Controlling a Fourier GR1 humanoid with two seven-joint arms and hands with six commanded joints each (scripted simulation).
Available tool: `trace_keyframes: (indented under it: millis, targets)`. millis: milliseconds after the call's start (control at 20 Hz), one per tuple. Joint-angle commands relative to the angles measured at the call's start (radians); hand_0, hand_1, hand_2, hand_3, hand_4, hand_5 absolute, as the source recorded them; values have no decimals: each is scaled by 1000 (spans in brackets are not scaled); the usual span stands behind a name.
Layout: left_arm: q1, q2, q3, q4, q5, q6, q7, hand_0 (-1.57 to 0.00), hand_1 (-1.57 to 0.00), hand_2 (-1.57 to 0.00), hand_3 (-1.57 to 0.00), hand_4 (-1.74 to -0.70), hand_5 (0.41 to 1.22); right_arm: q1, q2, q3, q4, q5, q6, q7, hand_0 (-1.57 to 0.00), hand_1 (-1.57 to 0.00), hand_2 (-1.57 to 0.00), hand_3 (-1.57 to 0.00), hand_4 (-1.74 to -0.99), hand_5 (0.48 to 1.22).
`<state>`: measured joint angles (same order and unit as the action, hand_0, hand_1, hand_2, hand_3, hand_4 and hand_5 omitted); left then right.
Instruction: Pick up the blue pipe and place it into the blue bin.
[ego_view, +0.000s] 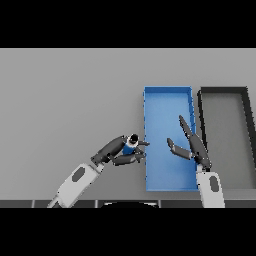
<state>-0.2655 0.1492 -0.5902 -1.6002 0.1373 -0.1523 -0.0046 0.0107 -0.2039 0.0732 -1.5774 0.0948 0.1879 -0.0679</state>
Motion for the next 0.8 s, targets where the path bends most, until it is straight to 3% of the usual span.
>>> trace_keyframes:
  millis: [0, 100, 150, 250, 450, 750]
  targets:
    - [-14, -8, 2, 9, -4, 4, 7, -1570, -1570, -1570, -1440, -1730, 1220, -4, 2, 1, -3, -5, 3, -4, 1, 1, 1, 1, -1213, 684]
    - [1, -8, -5, 15, -8, -2, -16, -1571, -1571, -1571, -1441, -1730, 1221, -4, -10, -23, -26, -127, 94, -37, 1, 1, 1, 1, -1225, 647]
    - [-5, -9, -3, 12, -3, -3, -7, -1571, -1571, -1571, -1441, -1731, 1221, -10, -25, -31, -50, -201, 151, -24, 1, 1, 1, 1, -1231, 620]
    - [-17, -14, -2, 25, -3, -9, -9, -1571, -1571, -1571, -1442, -1731, 1221, -47, -59, -38, -98, -335, 226, 67, 1, 1, 1, 1, -1254, 554]
    - [-27, -11, -1, 23, -10, -6, -5, -1571, -1571, -1571, -1444, -1731, 1221, -130, -132, -2, -198, -557, 345, 217, 1, 1, 1, 1, -1326, 507]
    - [-22, -14, -16, 24, -30, -2, 4, -1571, -1571, -1571, -1440, -1730, 1221, -285, -191, 87, -284, -680, 426, 330, 1, 1, 1, 1, -1335, 490]
